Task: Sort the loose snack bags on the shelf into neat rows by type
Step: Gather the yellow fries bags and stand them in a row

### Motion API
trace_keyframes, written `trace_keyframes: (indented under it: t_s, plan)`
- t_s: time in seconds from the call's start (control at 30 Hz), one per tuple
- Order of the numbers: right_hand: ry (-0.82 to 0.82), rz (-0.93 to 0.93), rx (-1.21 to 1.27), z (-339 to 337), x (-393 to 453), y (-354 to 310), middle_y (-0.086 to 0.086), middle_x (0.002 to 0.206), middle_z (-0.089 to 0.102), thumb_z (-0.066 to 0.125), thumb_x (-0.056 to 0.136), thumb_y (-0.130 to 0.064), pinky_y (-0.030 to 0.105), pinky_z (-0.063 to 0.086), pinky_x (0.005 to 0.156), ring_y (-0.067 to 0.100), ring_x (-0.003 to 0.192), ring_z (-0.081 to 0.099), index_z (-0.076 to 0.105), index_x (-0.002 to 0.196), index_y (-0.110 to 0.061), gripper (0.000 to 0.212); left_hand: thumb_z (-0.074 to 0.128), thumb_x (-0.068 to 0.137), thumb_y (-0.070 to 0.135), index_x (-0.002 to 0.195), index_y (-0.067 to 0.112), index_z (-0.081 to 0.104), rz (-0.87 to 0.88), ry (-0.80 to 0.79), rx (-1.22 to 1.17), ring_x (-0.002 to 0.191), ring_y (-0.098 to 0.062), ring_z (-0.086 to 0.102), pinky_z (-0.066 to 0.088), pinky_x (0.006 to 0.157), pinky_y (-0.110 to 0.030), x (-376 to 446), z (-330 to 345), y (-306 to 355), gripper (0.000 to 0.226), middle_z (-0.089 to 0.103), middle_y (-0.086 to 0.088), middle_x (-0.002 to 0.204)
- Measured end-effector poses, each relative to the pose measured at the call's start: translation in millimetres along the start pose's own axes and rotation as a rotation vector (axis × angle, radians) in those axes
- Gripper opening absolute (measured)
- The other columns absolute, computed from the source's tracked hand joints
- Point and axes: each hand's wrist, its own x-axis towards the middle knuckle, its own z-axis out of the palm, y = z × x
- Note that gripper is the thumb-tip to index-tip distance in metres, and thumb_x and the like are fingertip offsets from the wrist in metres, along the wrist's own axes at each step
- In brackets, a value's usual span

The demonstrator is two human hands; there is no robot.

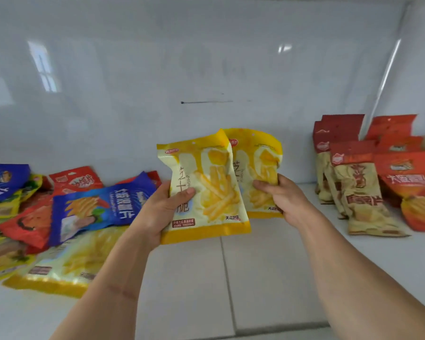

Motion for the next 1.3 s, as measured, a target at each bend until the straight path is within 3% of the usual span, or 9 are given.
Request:
trace_keyframes:
  t_s: [0.07,0.23,0.37,0.53,0.67,0.8,1.0,1.13,1.3]
  plan:
    - [-0.003,-0.001,-0.04,-29.8,9.4,5.7,-0.001,0.102,0.078,0.087,0.062,-0.044,0.05,0.055,0.094,0.024,0.094,0.075,0.07,0.111,-0.023,0.056,0.076,0.085,0.024,0.128,0.015,0.058,-0.025,-0.008,0.02,0.1,-0.04,0.073,0.058,0.089,-0.056,10.1,26.5,-11.5,0.047,0.075,-0.016,0.111]
    - [-0.004,0.002,-0.039,-81.0,31.4,21.6,-0.005,0.102,0.078,0.086,0.055,-0.052,0.049,0.055,0.095,0.021,0.095,0.075,0.07,0.106,-0.028,0.059,0.073,0.087,0.016,0.126,0.013,0.058,-0.044,0.017,0.002,0.091,-0.037,0.075,0.063,0.071,-0.045,29.4,76.0,-32.5,0.042,0.075,-0.019,0.11]
    - [0.014,-0.035,-0.038,-95.0,45.4,30.8,-0.006,0.103,0.077,0.086,0.052,-0.056,0.048,0.056,0.093,0.019,0.095,0.074,0.068,0.104,-0.029,0.061,0.076,0.084,0.016,0.127,0.011,0.057,-0.039,0.066,0.013,0.095,-0.04,0.074,0.062,0.076,-0.049,43.2,93.6,-40.4,0.048,0.075,-0.019,0.11]
    - [0.036,-0.07,-0.03,-99.4,68.5,39.7,-0.005,0.106,0.073,0.085,0.077,-0.029,0.038,0.057,0.086,0.013,0.093,0.071,0.061,0.117,-0.022,0.047,0.079,0.08,0.016,0.127,0.013,0.054,-0.043,0.085,0.035,0.097,-0.042,0.073,0.061,0.079,-0.053,61.6,100.6,-42.7,0.054,0.075,-0.02,0.109]
    - [0.026,-0.092,-0.059,-99.9,85.6,39.2,-0.004,0.106,0.072,0.083,0.08,-0.023,0.021,0.055,0.07,0.007,0.089,0.069,0.059,0.119,-0.02,0.046,0.078,0.075,0.013,0.123,0.008,0.055,-0.067,0.019,0.073,0.095,-0.042,0.073,0.061,0.079,-0.053,73.4,104.8,-41.0,0.053,0.075,-0.022,0.108]
    - [0.031,-0.09,-0.095,-92.3,111.6,43.3,-0.005,0.102,0.069,0.081,0.081,-0.021,0.013,0.051,0.06,0.004,0.085,0.066,0.059,0.122,-0.018,0.047,0.074,0.079,0.006,0.122,0.003,0.057,-0.108,-0.056,0.056,0.1,-0.046,0.071,0.058,0.085,-0.058,95.6,97.5,-46.3,0.047,0.073,-0.025,0.113]
    - [0.107,-0.101,-0.185,-86.9,120.5,50.6,-0.001,0.117,0.068,0.081,0.08,-0.034,0.028,0.049,0.08,0.017,0.1,0.065,0.058,0.131,-0.018,0.058,0.075,0.082,0.006,0.128,0.003,0.055,-0.11,-0.047,0.037,0.106,-0.046,0.069,0.053,0.092,-0.063,105.4,95.9,-55.0,0.05,0.071,-0.024,0.118]
    - [0.121,-0.094,-0.213,-89.4,114.6,51.8,-0.001,0.119,0.067,0.078,0.08,-0.046,0.028,0.048,0.083,0.016,0.103,0.064,0.056,0.134,-0.018,0.064,0.075,0.084,0.006,0.125,0.009,0.057,-0.108,-0.017,0.033,0.102,-0.042,0.072,0.057,0.089,-0.06,112.9,105.9,-59.1,0.045,0.074,-0.019,0.114]
    - [0.177,-0.063,-0.273,-96.6,93.7,47.1,-0.003,0.139,0.054,0.036,0.093,-0.071,0.039,0.041,0.103,0.019,0.127,0.05,0.049,0.141,-0.025,0.068,0.076,0.085,0.006,0.121,0.013,0.06,-0.099,-0.007,0.06,0.098,-0.036,0.074,0.06,0.083,-0.054,121.5,132.9,-66.3,0.04,0.076,-0.013,0.11]
